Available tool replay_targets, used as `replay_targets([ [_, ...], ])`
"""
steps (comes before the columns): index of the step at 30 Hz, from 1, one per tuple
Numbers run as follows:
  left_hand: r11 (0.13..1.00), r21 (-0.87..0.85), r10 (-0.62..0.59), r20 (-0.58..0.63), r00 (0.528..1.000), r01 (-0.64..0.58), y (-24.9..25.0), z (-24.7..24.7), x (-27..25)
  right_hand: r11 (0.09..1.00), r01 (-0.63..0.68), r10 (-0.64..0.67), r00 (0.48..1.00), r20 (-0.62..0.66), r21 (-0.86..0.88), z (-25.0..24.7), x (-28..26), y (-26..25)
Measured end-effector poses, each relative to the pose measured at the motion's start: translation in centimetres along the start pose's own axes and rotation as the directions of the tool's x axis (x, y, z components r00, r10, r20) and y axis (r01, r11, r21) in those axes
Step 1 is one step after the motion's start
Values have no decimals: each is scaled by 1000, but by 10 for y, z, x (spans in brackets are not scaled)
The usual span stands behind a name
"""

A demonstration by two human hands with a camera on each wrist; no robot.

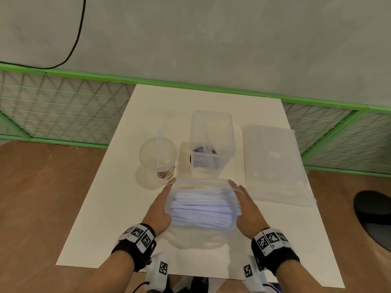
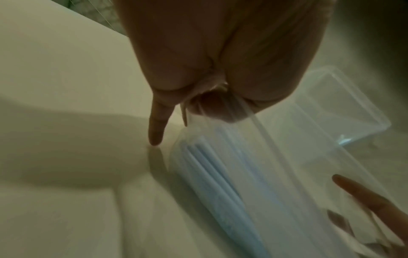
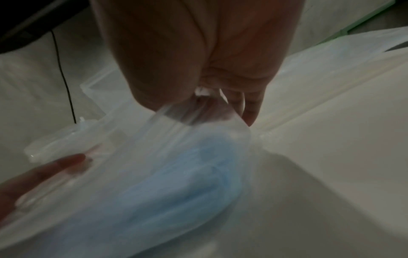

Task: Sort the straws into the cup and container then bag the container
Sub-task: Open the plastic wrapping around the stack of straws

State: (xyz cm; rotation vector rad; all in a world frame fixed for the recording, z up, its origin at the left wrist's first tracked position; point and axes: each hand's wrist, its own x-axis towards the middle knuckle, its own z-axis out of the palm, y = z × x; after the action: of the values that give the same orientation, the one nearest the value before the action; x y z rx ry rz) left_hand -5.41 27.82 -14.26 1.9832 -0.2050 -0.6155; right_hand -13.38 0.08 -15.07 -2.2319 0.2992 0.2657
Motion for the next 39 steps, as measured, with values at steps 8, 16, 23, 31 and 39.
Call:
replay_targets([
  [8,1000,28,-6,89,996,4,0,19,12,993,-28,28,1000,0,111,25,8,24],
  [16,1000,29,-6,104,995,3,17,9,11,978,-92,91,996,12,185,10,3,18],
  [23,963,133,227,59,972,-233,30,9,1,996,85,-80,975,-209,15,-25,-9,-4],
  [31,933,235,300,-87,950,-273,7,17,-24,976,76,-95,992,-87,-203,-2,-43,16],
  [39,802,592,155,-80,985,-78,9,9,-4,877,-92,-8,978,-207,-471,-4,-27,7],
])
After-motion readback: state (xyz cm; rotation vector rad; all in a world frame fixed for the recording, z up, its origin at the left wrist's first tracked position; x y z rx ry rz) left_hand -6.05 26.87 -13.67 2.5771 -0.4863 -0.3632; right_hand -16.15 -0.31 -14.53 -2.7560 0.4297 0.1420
